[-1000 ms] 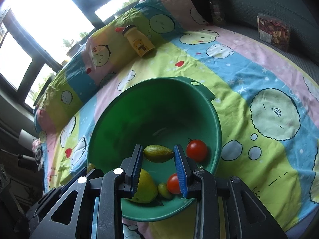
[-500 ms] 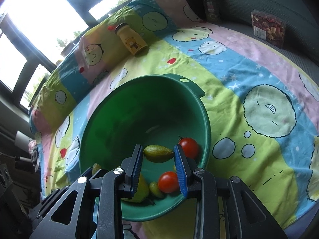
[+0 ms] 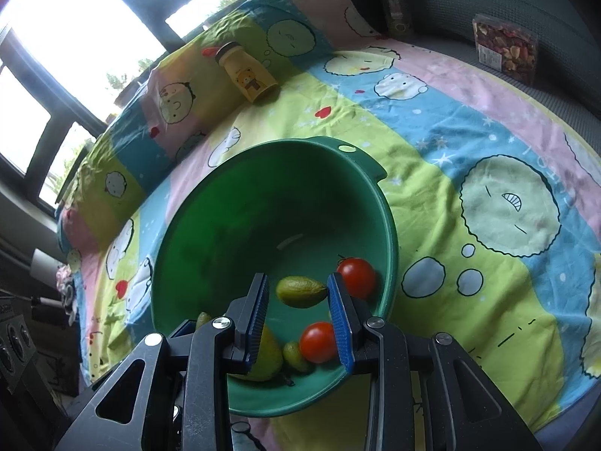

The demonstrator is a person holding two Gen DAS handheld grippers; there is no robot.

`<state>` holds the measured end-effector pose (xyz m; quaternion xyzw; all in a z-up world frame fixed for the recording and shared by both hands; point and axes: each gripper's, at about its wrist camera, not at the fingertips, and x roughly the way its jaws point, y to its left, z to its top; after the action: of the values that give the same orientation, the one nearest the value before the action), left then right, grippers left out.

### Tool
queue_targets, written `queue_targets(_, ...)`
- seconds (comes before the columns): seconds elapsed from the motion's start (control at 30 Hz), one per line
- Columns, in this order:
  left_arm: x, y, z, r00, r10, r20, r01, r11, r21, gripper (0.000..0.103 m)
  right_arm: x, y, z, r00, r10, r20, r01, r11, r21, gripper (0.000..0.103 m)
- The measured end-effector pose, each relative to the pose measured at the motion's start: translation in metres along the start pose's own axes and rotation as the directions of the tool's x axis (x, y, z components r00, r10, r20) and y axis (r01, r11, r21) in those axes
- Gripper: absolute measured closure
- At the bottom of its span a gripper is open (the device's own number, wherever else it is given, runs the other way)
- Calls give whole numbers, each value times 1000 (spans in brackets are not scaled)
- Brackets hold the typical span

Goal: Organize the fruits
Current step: 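Open both tools to release the green fruits into the basin, then move both tools out of the basin back over the remaining fruit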

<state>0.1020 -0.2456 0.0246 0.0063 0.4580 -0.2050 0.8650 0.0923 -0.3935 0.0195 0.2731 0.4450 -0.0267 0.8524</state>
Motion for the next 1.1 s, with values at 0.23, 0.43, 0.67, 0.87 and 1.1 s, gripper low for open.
queue_targets(0.23,-26,12,-5,998,17,52,-16,999,-32,47,-7,5,0,998,57,10,-57,998,-9,49)
queue_targets(0.43,-69,57,-21,994,66,88,-52,987,-154,34,-20,29,-8,981,196,-4,-196,979,-62,44)
queue_targets(0.67,-121,113,-62,973,215,84,-181,937,-298,30,-27,93,-35,937,335,-95,-348,914,-210,39)
queue_targets(0.87,-161,157,-105,953,293,70,-241,880,-409,29,-26,149,-69,886,406,-223,-460,824,-330,38)
queue_targets(1.1,-180,196,-157,949,316,12,-263,809,-526,29,-11,190,-108,800,441,-407,-580,741,-337,38)
